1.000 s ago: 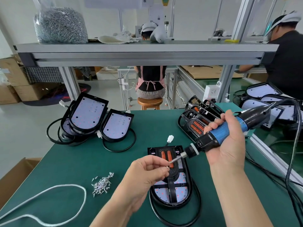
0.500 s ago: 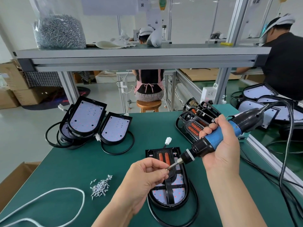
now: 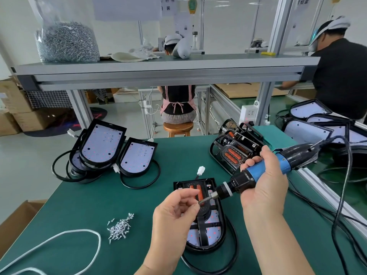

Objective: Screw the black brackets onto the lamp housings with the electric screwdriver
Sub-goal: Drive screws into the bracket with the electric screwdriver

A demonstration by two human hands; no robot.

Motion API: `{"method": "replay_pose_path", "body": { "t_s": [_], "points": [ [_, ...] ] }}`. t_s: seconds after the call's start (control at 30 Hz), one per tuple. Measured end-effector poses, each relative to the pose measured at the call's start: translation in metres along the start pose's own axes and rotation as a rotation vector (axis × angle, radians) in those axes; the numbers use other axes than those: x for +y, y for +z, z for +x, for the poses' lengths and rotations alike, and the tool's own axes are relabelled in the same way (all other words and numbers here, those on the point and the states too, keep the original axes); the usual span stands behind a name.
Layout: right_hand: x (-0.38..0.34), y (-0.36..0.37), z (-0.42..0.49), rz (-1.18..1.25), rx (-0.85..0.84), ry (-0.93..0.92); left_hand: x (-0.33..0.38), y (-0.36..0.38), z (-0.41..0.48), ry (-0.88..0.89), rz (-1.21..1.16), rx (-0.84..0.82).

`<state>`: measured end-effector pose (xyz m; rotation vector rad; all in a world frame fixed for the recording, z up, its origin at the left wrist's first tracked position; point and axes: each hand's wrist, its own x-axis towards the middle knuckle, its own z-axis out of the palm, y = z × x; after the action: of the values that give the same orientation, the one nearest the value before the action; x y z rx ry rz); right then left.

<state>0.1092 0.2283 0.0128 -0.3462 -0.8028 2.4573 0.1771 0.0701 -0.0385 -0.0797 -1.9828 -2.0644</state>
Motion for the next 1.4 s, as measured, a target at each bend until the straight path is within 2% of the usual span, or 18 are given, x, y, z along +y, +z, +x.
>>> {"method": "replay_pose_path", "body": {
  "t_s": [0.23, 0.37, 0.5, 0.57, 0.67, 0.73, 0.8, 0.93, 1.03, 1.4],
  "points": [
    [-0.002, -0.006, 0.005, -0.004, 0.034, 0.030, -0.010, 0.004, -0.004, 0.120, 0.188, 0.019],
    [-0.006, -0.005, 0.010, -0.002, 0.013, 0.019, -0.014, 0.001, -0.001, 0.123, 0.238, -0.008],
    [-0.012, -0.004, 0.017, -0.030, -0.032, -0.034, -0.023, -0.013, 0.009, 0.055, 0.198, 0.006],
    [-0.013, -0.004, 0.019, -0.067, -0.072, -0.063, -0.028, -0.022, 0.017, 0.011, 0.198, 0.080],
    [-0.011, -0.004, 0.019, -0.140, -0.149, -0.091, -0.038, -0.030, 0.030, -0.172, 0.390, 0.182],
    [-0.007, -0.004, 0.018, -0.207, -0.205, -0.113, -0.043, -0.029, 0.039, -0.347, 0.545, 0.115],
    [-0.002, -0.003, 0.015, -0.270, -0.267, -0.125, -0.043, -0.023, 0.047, -0.429, 0.634, 0.035],
    [0.004, -0.001, 0.011, -0.389, -0.383, -0.148, -0.043, -0.011, 0.057, -0.452, 0.756, -0.065],
    [0.007, 0.000, 0.011, -0.453, -0.437, -0.171, -0.046, -0.004, 0.057, -0.453, 0.719, -0.073],
    [0.018, -0.007, 0.015, -0.533, -0.443, -0.148, -0.047, 0.001, 0.056, -0.461, 0.671, -0.054]
  ]
}}
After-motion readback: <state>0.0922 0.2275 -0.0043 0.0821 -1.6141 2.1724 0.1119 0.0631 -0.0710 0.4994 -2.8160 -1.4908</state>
